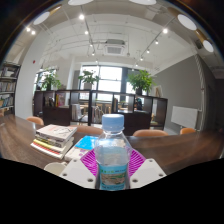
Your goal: Pour water
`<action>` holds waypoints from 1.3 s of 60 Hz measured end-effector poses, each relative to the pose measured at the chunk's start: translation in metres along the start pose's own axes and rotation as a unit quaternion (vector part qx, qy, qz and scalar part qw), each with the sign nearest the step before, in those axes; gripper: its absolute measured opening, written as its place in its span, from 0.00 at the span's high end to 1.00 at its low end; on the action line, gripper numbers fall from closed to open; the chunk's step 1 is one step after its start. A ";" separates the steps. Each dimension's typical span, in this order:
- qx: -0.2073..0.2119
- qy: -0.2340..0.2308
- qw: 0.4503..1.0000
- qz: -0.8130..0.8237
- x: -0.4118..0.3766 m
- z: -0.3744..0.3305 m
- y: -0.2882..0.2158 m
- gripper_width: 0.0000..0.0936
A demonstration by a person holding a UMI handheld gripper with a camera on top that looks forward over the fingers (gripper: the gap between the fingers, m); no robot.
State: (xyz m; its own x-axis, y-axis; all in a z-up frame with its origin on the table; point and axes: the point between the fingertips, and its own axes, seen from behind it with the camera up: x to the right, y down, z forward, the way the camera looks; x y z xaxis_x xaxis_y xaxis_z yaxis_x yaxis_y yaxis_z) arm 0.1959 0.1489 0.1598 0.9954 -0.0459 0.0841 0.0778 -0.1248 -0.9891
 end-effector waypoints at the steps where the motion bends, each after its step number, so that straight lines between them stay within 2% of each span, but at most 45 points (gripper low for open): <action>1: -0.004 -0.004 1.000 0.012 0.002 0.001 0.006 0.64; 2: -0.009 -0.001 1.000 0.026 -0.020 0.011 0.020 0.64; 15: -0.046 0.001 0.998 0.036 0.009 0.012 0.079 0.64; 16: -0.051 -0.002 0.998 0.036 0.003 0.014 0.087 0.61; 18: -0.032 -0.003 0.999 0.033 0.005 0.012 0.080 0.62; 27: -0.031 0.004 0.999 0.040 0.005 0.010 0.081 0.59; 36: -0.044 0.009 0.998 0.038 0.005 0.007 0.086 0.43; 43: -0.068 0.021 0.997 0.042 0.010 -0.015 0.097 0.12; 46: -0.075 0.027 0.996 0.046 0.010 -0.027 0.101 0.07; 68: -0.145 0.007 0.985 0.094 -0.064 -0.167 0.131 0.08; 78: -0.154 -0.029 0.984 0.083 -0.117 -0.211 0.118 0.08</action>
State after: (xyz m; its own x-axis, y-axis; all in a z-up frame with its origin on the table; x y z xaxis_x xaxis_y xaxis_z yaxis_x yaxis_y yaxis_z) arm 0.0768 -0.0699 0.0586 0.9952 -0.0351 -0.0914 -0.0977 -0.4150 -0.9046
